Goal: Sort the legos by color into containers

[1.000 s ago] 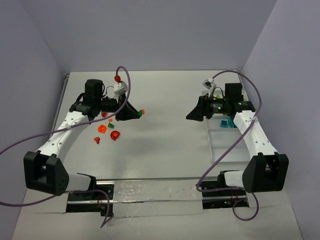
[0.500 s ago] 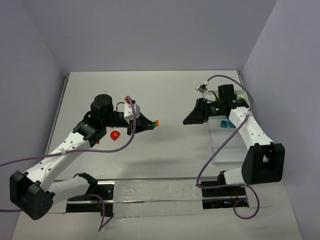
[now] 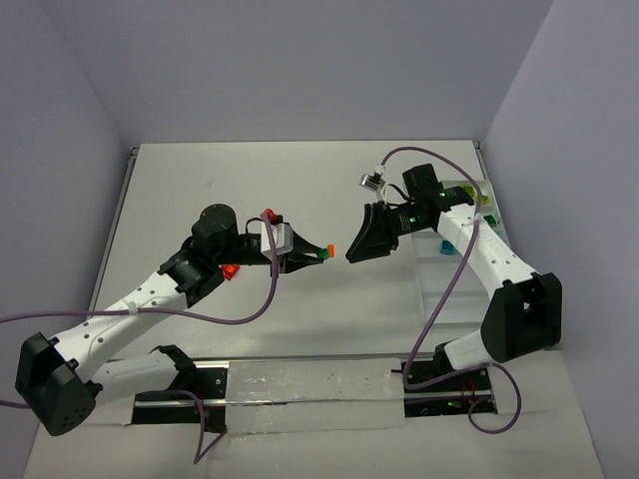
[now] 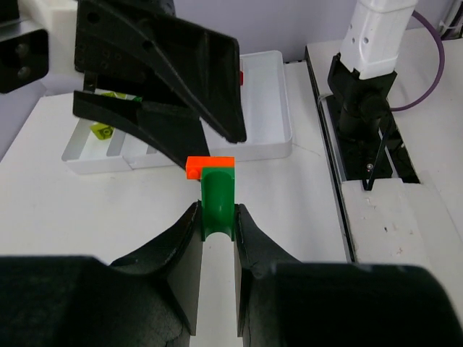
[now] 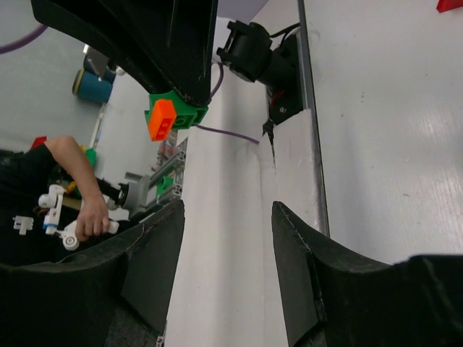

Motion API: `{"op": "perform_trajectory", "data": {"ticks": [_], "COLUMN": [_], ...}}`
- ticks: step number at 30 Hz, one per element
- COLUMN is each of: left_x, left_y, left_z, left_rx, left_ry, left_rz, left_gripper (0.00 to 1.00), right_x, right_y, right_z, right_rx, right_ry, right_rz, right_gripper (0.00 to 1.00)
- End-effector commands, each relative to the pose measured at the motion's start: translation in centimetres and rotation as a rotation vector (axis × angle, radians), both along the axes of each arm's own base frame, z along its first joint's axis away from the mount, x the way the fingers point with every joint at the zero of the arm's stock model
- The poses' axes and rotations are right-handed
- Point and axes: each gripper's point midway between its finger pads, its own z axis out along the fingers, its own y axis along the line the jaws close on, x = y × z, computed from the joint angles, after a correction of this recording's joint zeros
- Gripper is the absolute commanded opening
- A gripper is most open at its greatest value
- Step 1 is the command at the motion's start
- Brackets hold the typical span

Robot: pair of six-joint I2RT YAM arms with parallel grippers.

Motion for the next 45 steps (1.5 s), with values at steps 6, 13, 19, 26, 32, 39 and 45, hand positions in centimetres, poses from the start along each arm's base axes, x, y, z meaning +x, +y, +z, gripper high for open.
{"op": "perform_trajectory", "data": {"ticks": [6,13,19,26,32,39,45], "left_x": [-0.4,-0.3,-0.1,-0.4,-0.8,-0.8,-0.6], "left_y": [-1.2,-1.3,-1.3,-1.6,-1.6,-1.9,-1.8], "left_z": [0.7,-0.2,-0.6,-1.2,-1.9,-2.4,-3.3], "left_rx": [-0.051,-0.038,-0.032,-0.019,0.002,0.019,0.04], "left_ry": [-0.01,-0.018,-0.025,-0.037,-0.064,-0.121,-0.15], "left_rz": [-0.005,-0.005,-0.004,-0.025,-0.039,-0.038,-0.03], "left_gripper": [0.0,0.0,0.0,0.0,0.0,0.0,0.0], "right_x": [-0.9,-1.8,-2.6,-2.9,-3.3,-3.7,-4.3], "right_y": [1.2,1.7,2.0,2.3,2.4,2.6,2.7], "right_z": [3.8,4.5,4.8,5.2,5.4,5.4,5.5], "right_rx": [0.147,0.156,0.16,0.163,0.168,0.17,0.176], "right_ry": [-0.03,-0.053,-0.063,-0.07,-0.078,-0.082,-0.099], "right_rz": [0.108,0.141,0.166,0.181,0.192,0.204,0.217], "right_gripper": [0.57,0.55,0.53,0.52,0.49,0.41,0.31]}}
